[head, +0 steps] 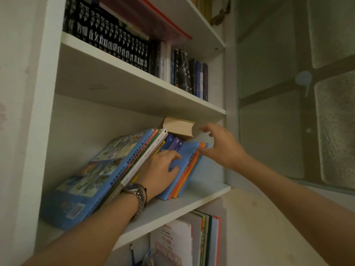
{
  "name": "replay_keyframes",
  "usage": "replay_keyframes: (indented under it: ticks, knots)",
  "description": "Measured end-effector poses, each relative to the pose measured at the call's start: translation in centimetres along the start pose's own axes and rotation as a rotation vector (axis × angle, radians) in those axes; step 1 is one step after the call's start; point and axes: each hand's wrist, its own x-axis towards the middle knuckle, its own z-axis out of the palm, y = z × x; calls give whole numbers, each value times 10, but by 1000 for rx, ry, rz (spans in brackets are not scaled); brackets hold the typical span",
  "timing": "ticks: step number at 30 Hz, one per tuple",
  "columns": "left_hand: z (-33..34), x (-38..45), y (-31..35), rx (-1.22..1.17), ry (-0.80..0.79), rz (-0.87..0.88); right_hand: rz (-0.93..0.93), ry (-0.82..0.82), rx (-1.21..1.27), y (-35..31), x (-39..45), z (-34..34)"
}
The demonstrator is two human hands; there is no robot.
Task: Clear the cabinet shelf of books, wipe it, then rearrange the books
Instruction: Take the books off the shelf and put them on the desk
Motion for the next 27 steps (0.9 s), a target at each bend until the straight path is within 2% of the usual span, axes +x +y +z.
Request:
replay_keyframes:
  ticks: [5, 10, 17, 21, 27]
  knots:
    - [6, 3, -6, -35, 61, -6, 9, -17, -34, 15, 25, 22]
    - [14, -3, -18, 25, 11, 6, 13, -21, -13, 20, 48, 49]
    - [20, -7, -28, -63, 4, -56, 27, 59, 47, 12, 79, 84]
    - [22, -8, -31, -68, -8, -70, 80, 75, -61, 15, 96, 91]
    - [23, -10, -30, -68, -34, -71, 102, 88, -50, 24, 100, 84]
